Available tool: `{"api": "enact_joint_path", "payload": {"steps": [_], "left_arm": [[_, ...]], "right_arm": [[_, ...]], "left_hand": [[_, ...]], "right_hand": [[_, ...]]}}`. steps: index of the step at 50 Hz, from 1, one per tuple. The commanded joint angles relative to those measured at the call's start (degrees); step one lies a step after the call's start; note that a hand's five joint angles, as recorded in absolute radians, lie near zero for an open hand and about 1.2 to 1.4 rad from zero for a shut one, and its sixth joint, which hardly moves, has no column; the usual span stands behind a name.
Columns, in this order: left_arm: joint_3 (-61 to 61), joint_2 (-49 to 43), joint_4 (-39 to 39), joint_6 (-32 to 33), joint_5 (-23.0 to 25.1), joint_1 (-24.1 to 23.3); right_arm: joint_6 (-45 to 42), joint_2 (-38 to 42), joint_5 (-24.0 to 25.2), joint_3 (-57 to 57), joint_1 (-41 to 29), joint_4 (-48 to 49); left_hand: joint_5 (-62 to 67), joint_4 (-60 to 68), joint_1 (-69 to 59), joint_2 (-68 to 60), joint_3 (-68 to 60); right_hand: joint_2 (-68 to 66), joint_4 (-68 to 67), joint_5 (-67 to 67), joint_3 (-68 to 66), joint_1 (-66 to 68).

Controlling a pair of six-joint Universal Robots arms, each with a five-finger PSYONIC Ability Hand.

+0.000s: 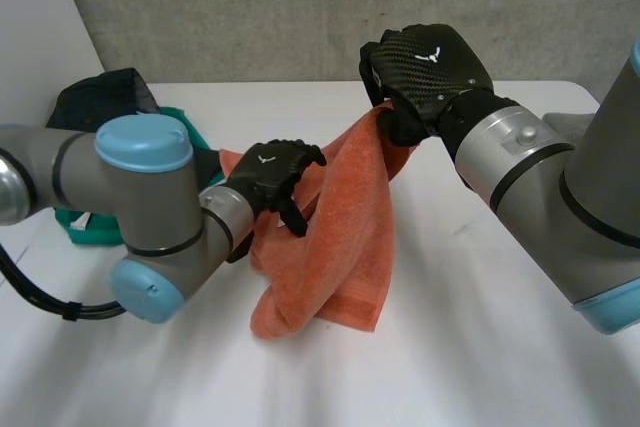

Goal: Fold the laundry.

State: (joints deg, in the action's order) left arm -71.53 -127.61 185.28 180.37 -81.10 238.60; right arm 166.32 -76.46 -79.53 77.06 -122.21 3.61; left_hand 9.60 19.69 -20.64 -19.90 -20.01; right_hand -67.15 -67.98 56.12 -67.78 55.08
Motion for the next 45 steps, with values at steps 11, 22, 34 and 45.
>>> {"api": "enact_joint_path", "payload": {"steps": [11, 22, 34, 45], "left_arm": [[2.9, 0.1, 7.2, 5.3, -15.6, 1.4], [7.0, 4.0, 14.1, 19.9, -12.3, 1.9], [21.7, 9.9, 29.6, 30.6, -15.4, -0.1], [-1.9, 23.1, 32.8, 30.5, -14.8, -0.3]], "right_arm": [[-3.5, 0.0, 0.0, 1.9, 0.7, -1.8], [-11.9, 10.0, -2.2, -8.1, 3.6, 0.3], [-17.8, 8.8, -8.4, -22.0, 3.9, 21.5], [-17.8, 0.4, -4.3, -1.2, 2.7, 14.1]], "left_hand": [[60.4, 60.3, -59.4, -60.1, -60.0], [60.4, 60.3, -59.4, -60.1, -60.0], [60.4, 60.3, -59.4, -60.1, -60.0], [60.4, 60.3, -59.4, -60.1, -60.0]], "right_hand": [[-12.9, -12.0, 13.9, -12.2, 24.9], [-12.9, -12.0, 13.9, -12.2, 24.9], [-12.9, -12.0, 13.9, -12.2, 24.9], [-12.9, -12.0, 13.9, -12.2, 24.9]]}}
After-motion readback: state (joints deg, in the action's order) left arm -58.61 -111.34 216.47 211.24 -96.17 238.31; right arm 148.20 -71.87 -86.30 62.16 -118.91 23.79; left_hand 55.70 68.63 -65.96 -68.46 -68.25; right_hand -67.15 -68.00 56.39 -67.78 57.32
